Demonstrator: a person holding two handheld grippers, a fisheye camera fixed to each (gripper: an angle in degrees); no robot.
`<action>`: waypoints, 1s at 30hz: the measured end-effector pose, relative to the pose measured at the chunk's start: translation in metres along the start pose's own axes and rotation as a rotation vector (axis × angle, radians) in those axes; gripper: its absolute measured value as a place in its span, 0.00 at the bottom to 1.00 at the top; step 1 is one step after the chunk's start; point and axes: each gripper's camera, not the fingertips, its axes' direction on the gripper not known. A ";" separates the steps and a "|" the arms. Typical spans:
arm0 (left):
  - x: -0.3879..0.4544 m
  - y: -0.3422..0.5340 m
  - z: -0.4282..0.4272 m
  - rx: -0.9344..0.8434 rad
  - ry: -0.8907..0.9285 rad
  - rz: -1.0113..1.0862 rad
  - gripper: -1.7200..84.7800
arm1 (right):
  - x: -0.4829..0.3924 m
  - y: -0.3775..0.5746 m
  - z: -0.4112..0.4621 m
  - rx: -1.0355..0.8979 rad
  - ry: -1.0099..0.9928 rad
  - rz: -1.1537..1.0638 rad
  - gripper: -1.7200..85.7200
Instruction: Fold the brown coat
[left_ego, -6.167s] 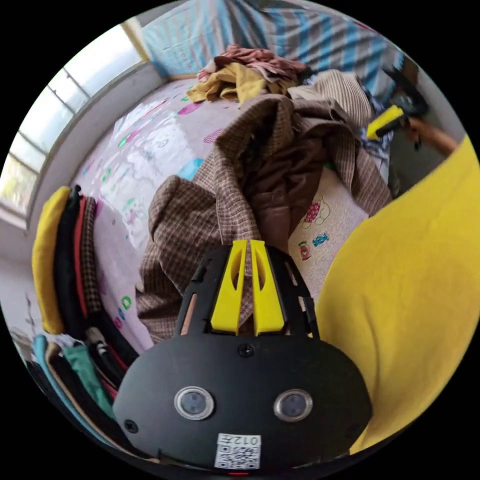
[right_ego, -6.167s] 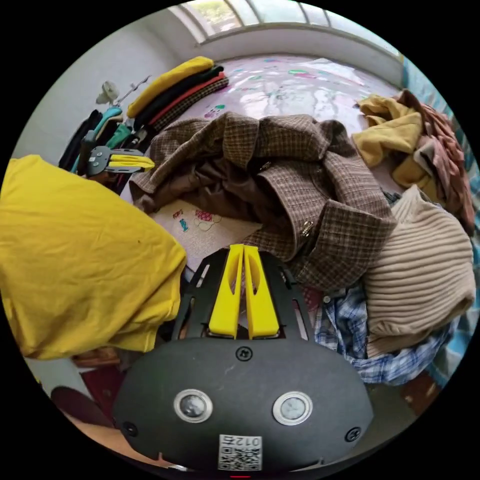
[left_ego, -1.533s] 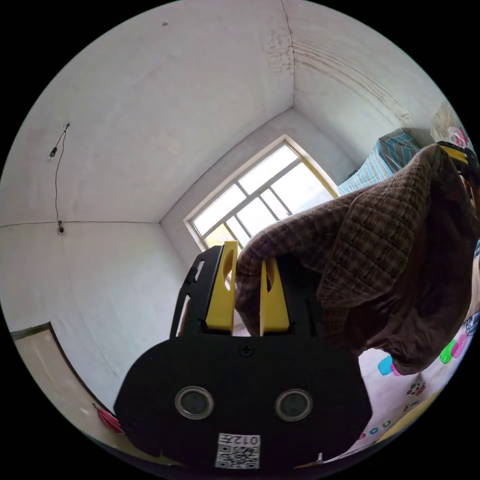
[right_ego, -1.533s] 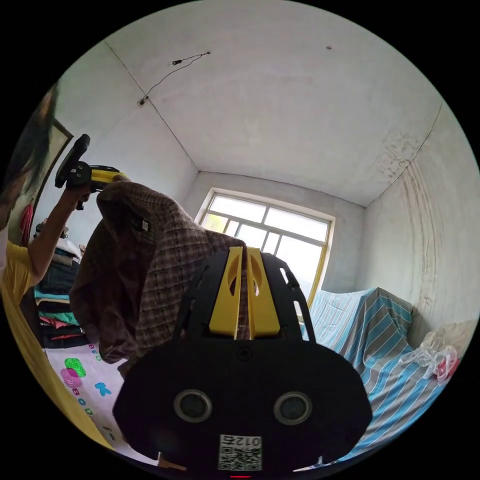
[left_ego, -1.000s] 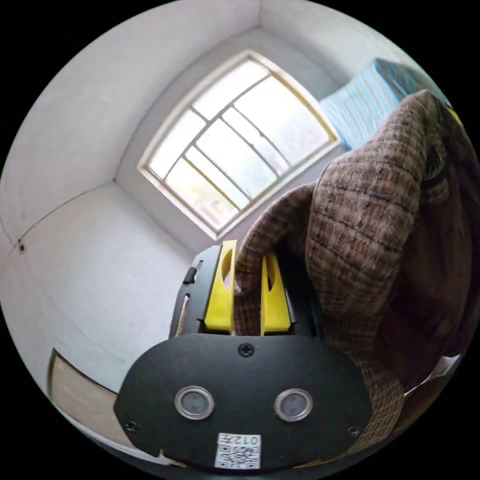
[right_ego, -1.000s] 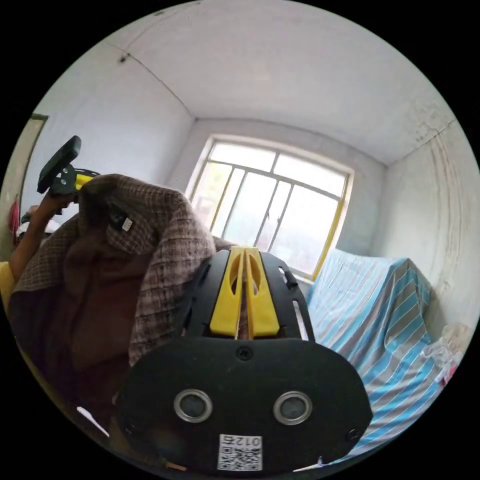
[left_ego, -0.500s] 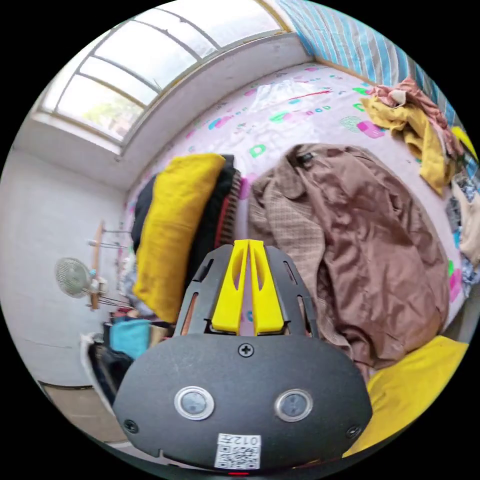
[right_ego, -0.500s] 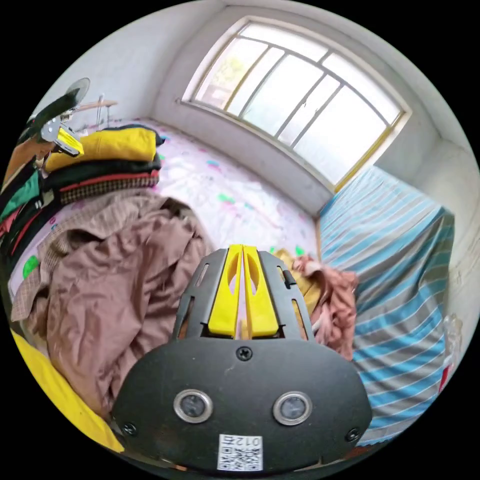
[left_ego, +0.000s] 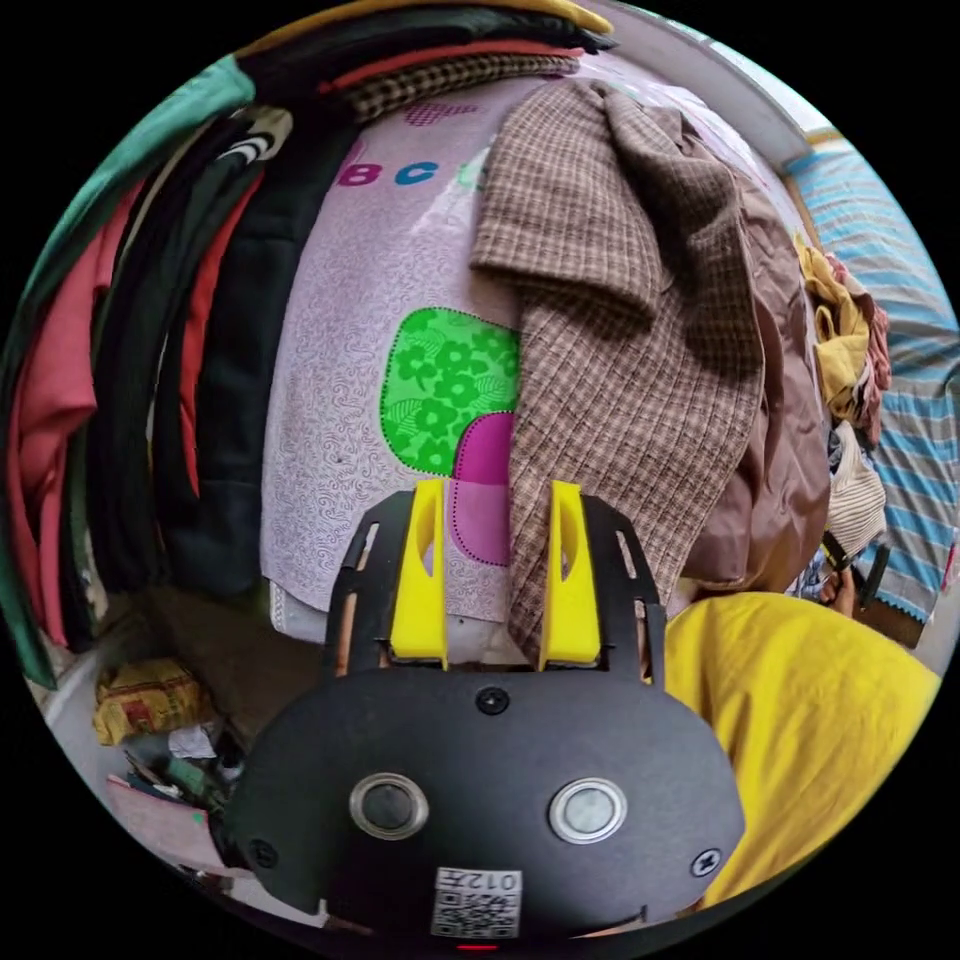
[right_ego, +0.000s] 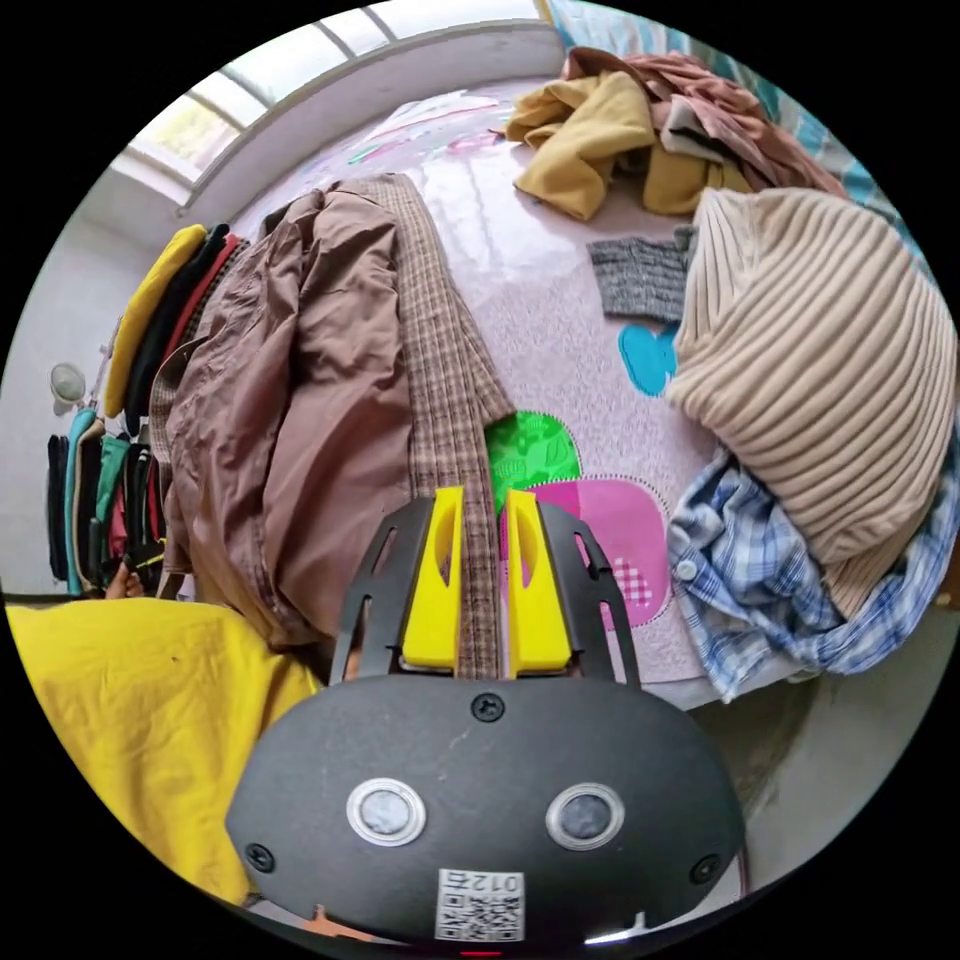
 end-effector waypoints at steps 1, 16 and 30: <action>-0.003 -0.004 -0.003 0.016 0.015 -0.005 0.17 | 0.011 -0.001 0.004 -0.012 -0.025 0.020 0.11; 0.077 -0.052 -0.037 -0.081 -0.369 0.242 0.03 | 0.027 -0.045 0.024 -0.088 0.117 -0.042 0.13; 0.013 -0.049 -0.119 -0.053 -0.841 -0.014 0.02 | 0.097 -0.050 -0.043 -0.070 -0.058 -0.079 0.04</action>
